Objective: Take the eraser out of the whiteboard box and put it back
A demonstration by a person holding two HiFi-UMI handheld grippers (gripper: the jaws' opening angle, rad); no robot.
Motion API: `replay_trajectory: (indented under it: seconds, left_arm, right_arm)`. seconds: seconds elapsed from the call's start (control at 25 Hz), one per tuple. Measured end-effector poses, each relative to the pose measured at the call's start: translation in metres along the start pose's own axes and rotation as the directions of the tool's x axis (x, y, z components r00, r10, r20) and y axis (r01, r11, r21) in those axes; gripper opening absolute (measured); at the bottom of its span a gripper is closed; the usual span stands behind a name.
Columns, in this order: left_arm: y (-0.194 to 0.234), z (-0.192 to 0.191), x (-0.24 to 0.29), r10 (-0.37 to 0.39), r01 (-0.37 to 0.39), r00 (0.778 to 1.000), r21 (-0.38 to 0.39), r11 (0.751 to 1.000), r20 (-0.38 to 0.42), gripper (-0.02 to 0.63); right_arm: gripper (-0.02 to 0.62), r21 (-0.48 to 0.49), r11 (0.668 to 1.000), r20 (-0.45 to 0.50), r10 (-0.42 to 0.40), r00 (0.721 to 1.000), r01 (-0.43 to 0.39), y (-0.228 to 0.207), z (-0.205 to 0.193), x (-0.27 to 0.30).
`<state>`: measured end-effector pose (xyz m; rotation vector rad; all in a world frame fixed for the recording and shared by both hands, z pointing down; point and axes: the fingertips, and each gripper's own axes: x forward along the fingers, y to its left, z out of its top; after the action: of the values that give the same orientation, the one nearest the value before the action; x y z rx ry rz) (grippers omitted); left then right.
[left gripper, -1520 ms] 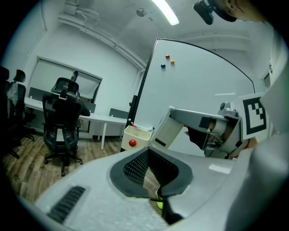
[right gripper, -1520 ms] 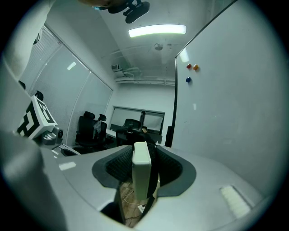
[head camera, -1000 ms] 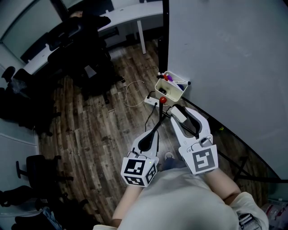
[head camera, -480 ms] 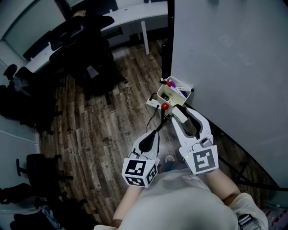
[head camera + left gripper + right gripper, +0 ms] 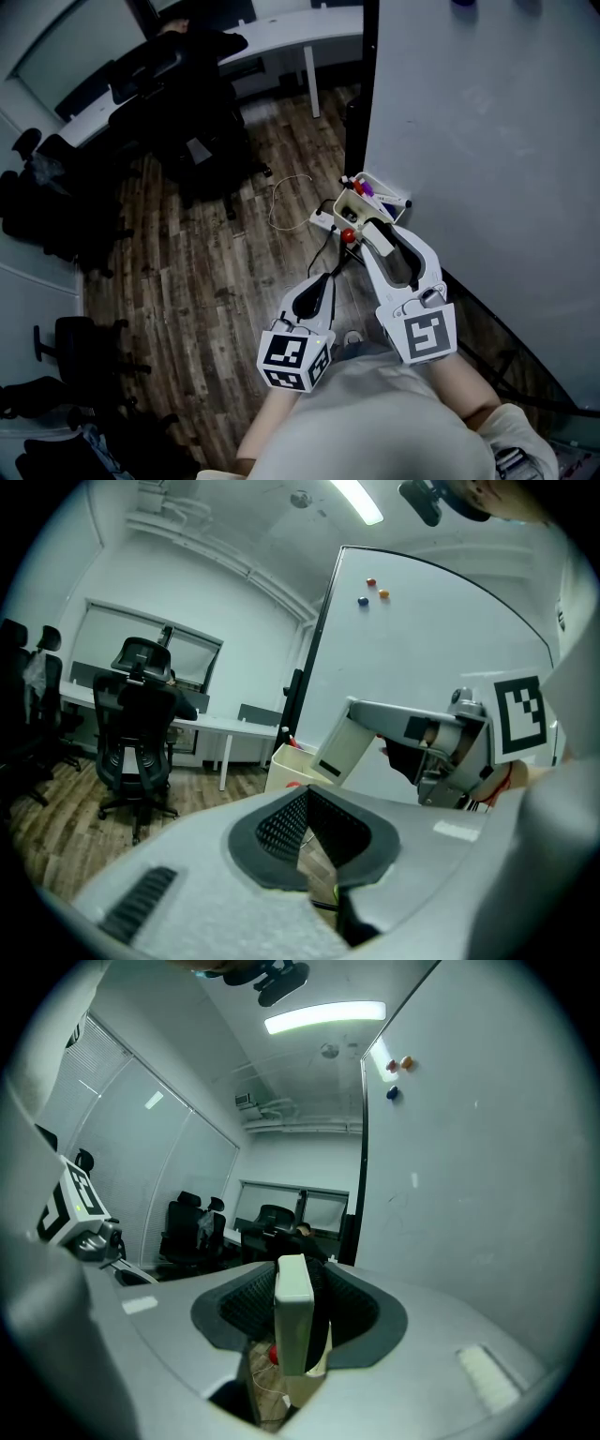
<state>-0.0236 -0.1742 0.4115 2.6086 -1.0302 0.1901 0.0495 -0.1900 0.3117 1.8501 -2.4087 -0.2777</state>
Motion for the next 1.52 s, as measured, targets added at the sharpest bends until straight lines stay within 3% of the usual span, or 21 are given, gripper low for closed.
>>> replay_trajectory:
  seconds: [0.8,1.52]
  left_arm:
    - [0.007,0.001,0.026,0.064,-0.064,0.998,-0.023,0.998,0.002,0.002]
    - [0.007,-0.005,0.036,0.108,-0.108,0.994,-0.025,0.994,-0.015,0.002]
  right_arm:
    - [0.166,-0.004,0.998,-0.010,0.062,0.998,-0.062,-0.021,-0.017,0.024]
    - [0.166,0.035,0.992,-0.130,0.123,0.984,-0.119,-0.023,-0.067,0.032]
